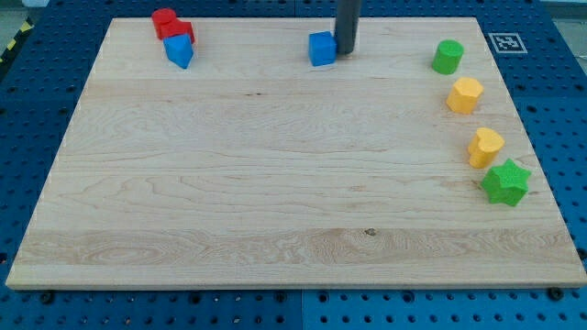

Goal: Slide the blue cube to the blue triangle

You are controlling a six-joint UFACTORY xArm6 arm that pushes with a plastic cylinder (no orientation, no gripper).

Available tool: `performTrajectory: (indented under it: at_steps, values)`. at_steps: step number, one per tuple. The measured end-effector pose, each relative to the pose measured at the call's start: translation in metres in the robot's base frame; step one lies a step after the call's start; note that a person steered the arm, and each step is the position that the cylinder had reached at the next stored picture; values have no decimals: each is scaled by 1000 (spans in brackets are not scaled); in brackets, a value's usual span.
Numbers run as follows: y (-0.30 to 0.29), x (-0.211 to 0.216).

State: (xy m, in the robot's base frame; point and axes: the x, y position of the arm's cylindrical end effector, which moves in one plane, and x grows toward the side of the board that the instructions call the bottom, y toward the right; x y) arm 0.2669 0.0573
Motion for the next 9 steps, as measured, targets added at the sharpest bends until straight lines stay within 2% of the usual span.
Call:
performTrajectory:
  at_steps: [3, 6, 9]
  values:
    - [-88, 30]
    - [-179, 32]
    - [-194, 32]
